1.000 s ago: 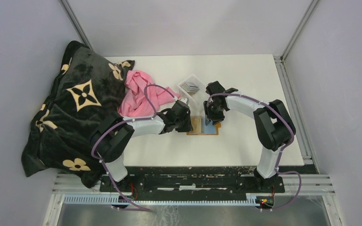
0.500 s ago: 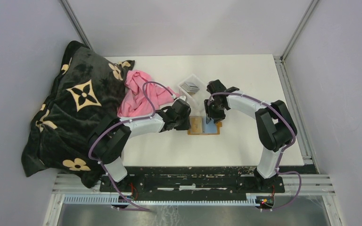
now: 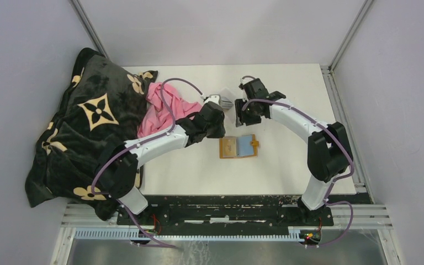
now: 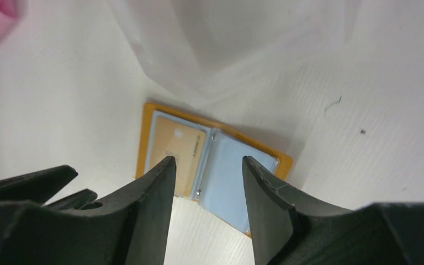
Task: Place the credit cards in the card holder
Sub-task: Pick up the credit card from the storage box.
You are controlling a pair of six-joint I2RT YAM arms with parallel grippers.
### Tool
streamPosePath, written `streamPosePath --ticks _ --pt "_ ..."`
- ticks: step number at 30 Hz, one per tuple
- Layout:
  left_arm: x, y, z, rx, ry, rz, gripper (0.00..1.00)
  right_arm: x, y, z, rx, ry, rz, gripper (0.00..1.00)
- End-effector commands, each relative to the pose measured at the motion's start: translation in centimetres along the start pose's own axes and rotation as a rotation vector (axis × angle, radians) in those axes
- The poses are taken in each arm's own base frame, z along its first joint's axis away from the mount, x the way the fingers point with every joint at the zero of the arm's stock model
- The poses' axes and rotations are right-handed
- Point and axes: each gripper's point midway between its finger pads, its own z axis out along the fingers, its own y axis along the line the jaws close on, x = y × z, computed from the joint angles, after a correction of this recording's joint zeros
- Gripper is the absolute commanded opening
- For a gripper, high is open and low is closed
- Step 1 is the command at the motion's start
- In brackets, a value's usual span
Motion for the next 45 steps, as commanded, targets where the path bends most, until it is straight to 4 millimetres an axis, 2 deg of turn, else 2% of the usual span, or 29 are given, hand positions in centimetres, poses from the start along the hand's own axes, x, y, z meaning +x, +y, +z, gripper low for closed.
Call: streamPosePath --ticks 1,3,6,7,9,10,11,13,15,17,18,20,25,28,31,33,45 --pt "-7.6 -1.4 -5.2 0.01 -0.219 0.041 0.36 -8.0 2.1 -6.1 -0.04 -0.269 -0.102 0.55" --pt "-9.9 -1.8 -7.3 0.023 -0.303 0.034 0.36 -10.6 2.3 -8.2 -0.021 -0.377 -0.142 0.58" --pt "-12.8 -1.7 -10.2 0.037 -0.436 0.012 0.37 -15.1 1.9 -11.2 0.028 -0.577 -0.155 0.71" --pt "-13.5 -1.8 -10.8 0.046 -0.472 0.002 0.47 -16.7 1.9 -12.0 0.02 -0.647 -0.128 0.71" --pt "-14.4 -1.6 -11.3 0.064 -0.505 -0.023 0.85 -19.1 1.8 -12.8 0.01 -0.738 -0.102 0.66" --pt "-14.7 -1.6 -11.0 0.087 -0.503 -0.032 0.95 -20.2 1.7 -13.1 0.01 -0.764 -0.098 0.63" --pt "-15.0 -1.4 -10.3 0.114 -0.489 -0.042 1.0 -21.1 1.7 -12.6 0.008 -0.765 -0.098 0.62" --pt "-15.2 -0.2 -8.3 0.135 -0.414 -0.111 0.99 -22.0 2.0 -11.0 -0.004 -0.711 -0.138 0.65" --pt "-14.8 1.4 -6.4 0.132 -0.327 -0.181 0.99 -22.1 2.6 -9.3 -0.028 -0.635 -0.176 0.8" --pt "-14.9 2.4 -5.7 0.121 -0.327 -0.191 0.99 -21.5 4.0 -7.3 -0.123 -0.579 -0.221 0.99" --pt "-14.9 2.8 -5.6 0.131 -0.346 -0.2 0.99 -21.2 4.6 -6.5 -0.158 -0.558 -0.242 1.0" --pt "-14.7 3.8 -5.0 0.137 -0.356 -0.251 0.99 -21.0 5.3 -5.3 -0.201 -0.533 -0.262 0.99" --pt "-13.7 5.0 -2.8 0.086 -0.315 -0.275 0.99 -21.2 5.0 -3.4 -0.193 -0.528 -0.283 0.99" --pt "-13.5 5.4 -2.3 0.073 -0.312 -0.299 0.98 -21.4 4.8 -2.6 -0.179 -0.519 -0.303 0.89" --pt "-13.1 6.1 -1.8 0.038 -0.309 -0.32 0.93 -21.1 4.7 -1.3 -0.173 -0.479 -0.335 0.77" --pt "-12.7 6.7 -1.6 0.011 -0.313 -0.34 0.92 -20.9 4.7 -0.6 -0.174 -0.455 -0.337 0.72" --pt "-11.5 8.0 -0.7 -0.051 -0.292 -0.38 0.92 -18.8 6.8 3.9 -0.255 -0.311 -0.341 0.73"
